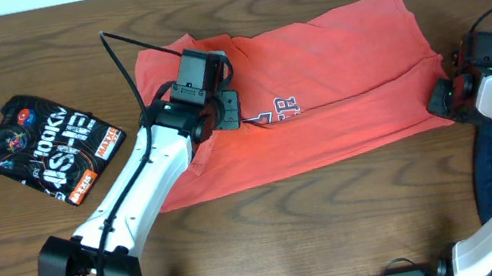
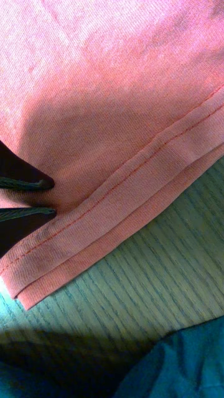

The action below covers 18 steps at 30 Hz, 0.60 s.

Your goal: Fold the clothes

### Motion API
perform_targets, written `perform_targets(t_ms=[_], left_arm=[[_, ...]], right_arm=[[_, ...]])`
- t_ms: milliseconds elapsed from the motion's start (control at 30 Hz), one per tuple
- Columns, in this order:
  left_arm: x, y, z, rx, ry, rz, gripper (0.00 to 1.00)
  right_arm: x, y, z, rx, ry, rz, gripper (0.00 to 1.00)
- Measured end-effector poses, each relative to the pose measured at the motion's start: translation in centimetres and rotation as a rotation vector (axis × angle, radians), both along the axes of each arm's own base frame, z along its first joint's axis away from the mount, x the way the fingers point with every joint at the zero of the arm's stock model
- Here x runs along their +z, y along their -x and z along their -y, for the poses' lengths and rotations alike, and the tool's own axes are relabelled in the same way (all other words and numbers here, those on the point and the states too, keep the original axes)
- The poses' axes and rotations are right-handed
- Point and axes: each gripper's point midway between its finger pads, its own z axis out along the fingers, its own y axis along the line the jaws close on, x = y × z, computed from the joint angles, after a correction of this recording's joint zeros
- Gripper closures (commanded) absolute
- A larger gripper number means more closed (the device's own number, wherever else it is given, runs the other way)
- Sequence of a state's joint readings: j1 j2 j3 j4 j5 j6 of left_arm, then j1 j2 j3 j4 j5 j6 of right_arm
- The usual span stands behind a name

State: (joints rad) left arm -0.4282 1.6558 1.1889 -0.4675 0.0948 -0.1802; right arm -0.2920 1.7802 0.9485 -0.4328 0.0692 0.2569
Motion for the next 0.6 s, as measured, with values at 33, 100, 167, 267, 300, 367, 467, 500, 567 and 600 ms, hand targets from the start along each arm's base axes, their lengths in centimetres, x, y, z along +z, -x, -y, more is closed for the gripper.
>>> perform_targets(t_ms=[33,100,167,267,300,367,467,500,567,600], left_arm=[[-0.2,0.0,0.1,-0.002,0.003,-0.006,0.50],[-0.5,0.1,0.1,-0.002,0.002,-0.017,0.29],[-0.9,0.1,0.1,-0.006,-0.002,-0.025,0.21],[-1.3,0.5,-0.1,-0.005,-0.013,-0.047,0.20],[-1.5,0.8,-0.4,-0.005,-0.022,-0.065,0.20],[-2.1,1.8,-1.3,0.006,-0.045,-0.116,0.20],[-3.3,4.1,-3.9,0.054,-0.093,-0.245,0.20],[-3.6,4.7,-4.8,0.072,-0.104,-0.280,0.20],[-4.0,5.7,-6.3,0.110,-0.121,-0.341,0.20],[-4.2,5.9,-7.0,0.134,-0.120,-0.357,0.20]], right_arm=[[0.0,0.0,0.0,0.000,0.000,0.000,0.90],[0.0,0.0,0.0,0.000,0.000,0.000,0.90],[0.0,0.0,0.0,0.000,0.001,-0.001,0.90],[0.0,0.0,0.0,0.000,0.001,-0.001,0.89],[0.0,0.0,0.0,-0.001,0.002,-0.002,0.89],[0.0,0.0,0.0,-0.001,0.002,-0.001,0.89],[0.0,0.0,0.0,0.000,0.001,0.000,0.89],[0.0,0.0,0.0,0.000,0.001,0.000,0.89],[0.0,-0.1,0.0,0.001,0.000,0.003,0.89],[0.0,-0.1,0.0,0.001,0.000,0.005,0.89]])
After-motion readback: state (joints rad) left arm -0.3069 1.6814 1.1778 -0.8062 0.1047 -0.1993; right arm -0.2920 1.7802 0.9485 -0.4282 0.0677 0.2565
